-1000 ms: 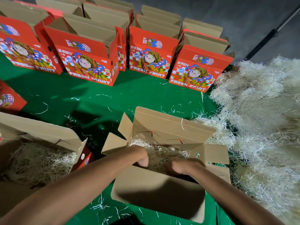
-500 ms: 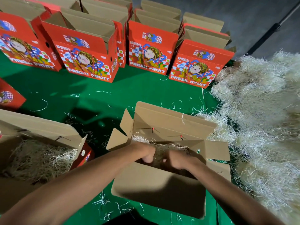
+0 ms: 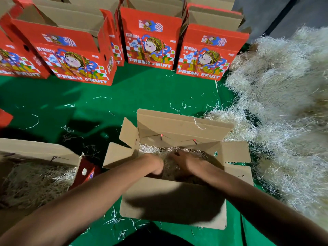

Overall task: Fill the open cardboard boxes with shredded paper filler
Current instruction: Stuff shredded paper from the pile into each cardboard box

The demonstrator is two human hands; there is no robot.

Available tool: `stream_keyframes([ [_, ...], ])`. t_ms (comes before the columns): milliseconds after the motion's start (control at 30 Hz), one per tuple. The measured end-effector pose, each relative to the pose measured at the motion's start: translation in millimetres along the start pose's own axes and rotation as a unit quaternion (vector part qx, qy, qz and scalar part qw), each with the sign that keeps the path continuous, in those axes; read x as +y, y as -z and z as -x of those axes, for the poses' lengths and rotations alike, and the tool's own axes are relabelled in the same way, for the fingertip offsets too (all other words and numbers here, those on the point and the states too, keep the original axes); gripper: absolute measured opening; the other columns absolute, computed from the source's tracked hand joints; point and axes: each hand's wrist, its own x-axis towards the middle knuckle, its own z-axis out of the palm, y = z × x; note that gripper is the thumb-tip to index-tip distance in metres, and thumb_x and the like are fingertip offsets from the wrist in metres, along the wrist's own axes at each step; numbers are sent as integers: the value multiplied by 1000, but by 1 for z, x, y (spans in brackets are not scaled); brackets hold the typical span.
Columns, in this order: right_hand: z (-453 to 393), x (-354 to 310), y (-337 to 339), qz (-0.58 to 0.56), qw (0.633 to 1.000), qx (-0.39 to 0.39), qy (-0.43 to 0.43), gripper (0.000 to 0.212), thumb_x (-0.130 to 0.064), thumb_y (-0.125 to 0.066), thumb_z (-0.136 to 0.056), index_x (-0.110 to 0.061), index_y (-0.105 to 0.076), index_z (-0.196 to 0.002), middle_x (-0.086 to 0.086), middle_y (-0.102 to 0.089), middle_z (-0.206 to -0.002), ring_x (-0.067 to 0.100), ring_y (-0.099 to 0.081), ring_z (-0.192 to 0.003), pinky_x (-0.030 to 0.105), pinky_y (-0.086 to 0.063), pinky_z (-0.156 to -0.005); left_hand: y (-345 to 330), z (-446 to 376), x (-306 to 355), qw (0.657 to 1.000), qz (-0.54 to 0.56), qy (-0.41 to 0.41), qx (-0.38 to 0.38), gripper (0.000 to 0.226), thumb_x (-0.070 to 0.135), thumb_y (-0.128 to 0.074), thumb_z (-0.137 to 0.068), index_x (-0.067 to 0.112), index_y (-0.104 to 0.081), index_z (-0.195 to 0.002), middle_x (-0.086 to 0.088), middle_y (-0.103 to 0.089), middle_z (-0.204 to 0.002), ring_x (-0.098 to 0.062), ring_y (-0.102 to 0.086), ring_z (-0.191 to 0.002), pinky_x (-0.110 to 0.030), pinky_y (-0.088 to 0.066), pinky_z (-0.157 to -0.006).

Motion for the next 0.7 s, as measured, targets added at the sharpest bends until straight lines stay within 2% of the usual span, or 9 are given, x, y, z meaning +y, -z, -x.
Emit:
stream_keyframes([
  [67,9,1,7,5,999,37,3,48,-16,-63,-90,-21,-54,-137,13,-60,-129,29,-60,-111,32,-46,-86,6,6,0,997,10,-23,76,34,11,-53,-94,3,-60,-127,-16,-61,-126,-30,-61,-105,-38,-52,-89],
  [100,12,1,11,21,998,65,-2,40,-12,-61,-90,-19,-59,-130,11,-63,-121,28,-62,-106,32,-46,-84,9,7,1,993,-5,-17,118,31,16,-57,-93,7,-63,-122,-13,-64,-121,-30,-62,-104,-39,-51,-86],
  [200,11,-10,20,-3,995,103,-4,22,-18,-57,-96,-17,-67,-116,8,-65,-105,27,-63,-100,28,-44,-76,17,7,3,981,-57,10,187,33,20,-61,-94,16,-63,-127,-9,-61,-127,-30,-57,-119,-39,-47,-87],
  [233,10,-17,20,-19,997,78,-3,23,-20,-55,-99,-14,-67,-118,10,-65,-104,26,-62,-101,28,-43,-74,18,5,2,981,-60,16,184,33,18,-60,-95,15,-62,-129,-9,-60,-130,-30,-55,-123,-39,-47,-90],
  [333,9,-29,13,-68,996,-41,28,35,-22,-53,-101,-5,-61,-131,17,-61,-129,29,-57,-122,33,-44,-96,14,-4,-2,990,-29,3,136,33,8,-53,-97,8,-60,-130,-13,-59,-135,-31,-56,-124,-41,-47,-97],
  [400,13,-29,8,-64,993,-85,47,36,-22,-58,-99,-4,-61,-130,18,-60,-133,32,-58,-122,35,-44,-97,12,-12,-7,992,-36,13,120,37,6,-51,-97,10,-57,-134,-13,-55,-140,-32,-52,-129,-43,-45,-101],
  [533,10,-23,2,-54,977,-203,29,39,-23,-49,-105,-5,-56,-138,16,-57,-140,31,-56,-125,38,-42,-104,6,-22,-3,991,-20,94,92,61,13,-52,-97,12,-29,-154,-9,-28,-160,-32,-24,-147,-49,-33,-113],
  [600,14,-20,5,-38,976,-214,25,42,-31,-47,-105,-8,-56,-139,15,-57,-140,32,-57,-124,41,-44,-105,8,-23,-2,990,-27,105,88,62,13,-50,-98,10,-25,-155,-10,-23,-162,-32,-21,-149,-48,-30,-115],
  [700,19,-15,15,-35,991,-125,27,39,-33,-53,-102,-8,-63,-131,14,-64,-129,33,-62,-113,43,-50,-98,15,-15,-3,988,-41,67,133,41,11,-51,-97,12,-54,-138,-9,-54,-142,-30,-49,-131,-43,-41,-104],
])
